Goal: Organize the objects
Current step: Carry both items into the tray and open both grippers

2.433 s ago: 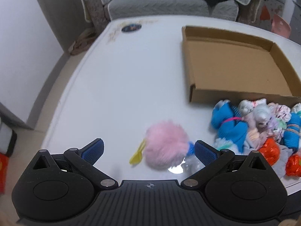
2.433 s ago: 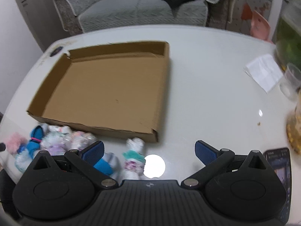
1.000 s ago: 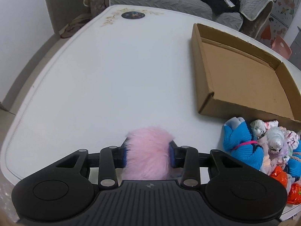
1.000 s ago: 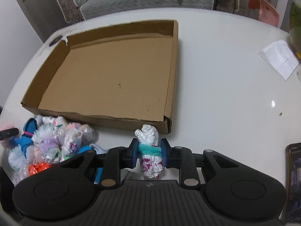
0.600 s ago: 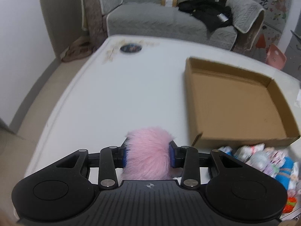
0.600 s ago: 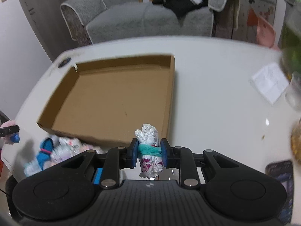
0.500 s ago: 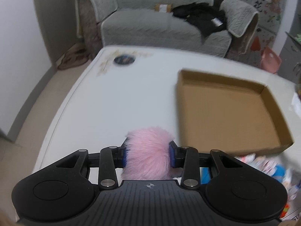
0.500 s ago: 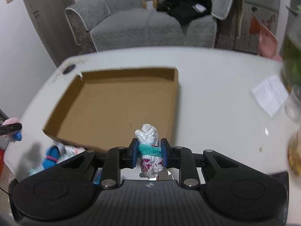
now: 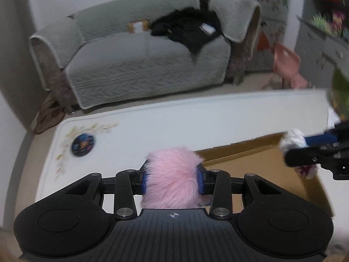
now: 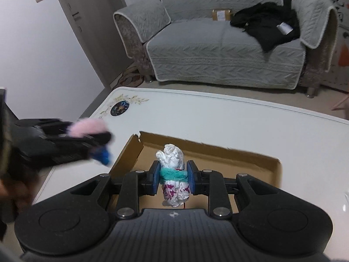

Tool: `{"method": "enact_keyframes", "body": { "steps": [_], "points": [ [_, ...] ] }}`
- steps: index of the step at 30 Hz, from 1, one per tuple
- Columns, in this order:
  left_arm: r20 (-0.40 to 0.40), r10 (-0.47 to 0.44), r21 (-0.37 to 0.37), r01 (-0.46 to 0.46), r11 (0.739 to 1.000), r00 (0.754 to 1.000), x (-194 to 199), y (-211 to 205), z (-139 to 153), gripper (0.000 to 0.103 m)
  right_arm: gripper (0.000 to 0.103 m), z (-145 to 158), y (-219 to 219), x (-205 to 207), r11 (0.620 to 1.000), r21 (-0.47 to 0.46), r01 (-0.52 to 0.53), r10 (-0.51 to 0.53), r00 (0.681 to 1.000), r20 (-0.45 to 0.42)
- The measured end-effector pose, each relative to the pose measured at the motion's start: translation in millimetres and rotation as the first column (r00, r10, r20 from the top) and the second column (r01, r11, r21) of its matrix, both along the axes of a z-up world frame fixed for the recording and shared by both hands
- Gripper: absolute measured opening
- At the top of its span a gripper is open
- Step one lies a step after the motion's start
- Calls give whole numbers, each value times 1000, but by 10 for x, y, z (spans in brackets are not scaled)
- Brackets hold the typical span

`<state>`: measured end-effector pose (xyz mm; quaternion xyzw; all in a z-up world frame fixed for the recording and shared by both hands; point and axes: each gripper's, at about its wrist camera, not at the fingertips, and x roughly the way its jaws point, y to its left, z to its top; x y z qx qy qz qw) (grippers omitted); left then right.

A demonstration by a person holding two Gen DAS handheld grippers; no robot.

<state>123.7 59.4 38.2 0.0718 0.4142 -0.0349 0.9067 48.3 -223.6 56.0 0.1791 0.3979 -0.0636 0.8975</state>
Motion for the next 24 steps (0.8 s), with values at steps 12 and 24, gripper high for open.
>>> {"method": "enact_keyframes", "body": {
  "steps": [12, 24],
  "points": [
    [-65, -213, 138, 220, 966, 975, 253, -233, -854, 45, 25, -571, -74, 696, 998, 57, -36, 43, 989, -139],
    [-107, -186, 128, 200, 971, 977, 341, -139, -1118, 51, 26, -769, -13, 805, 996, 52, -79, 88, 972, -219]
  ]
}}
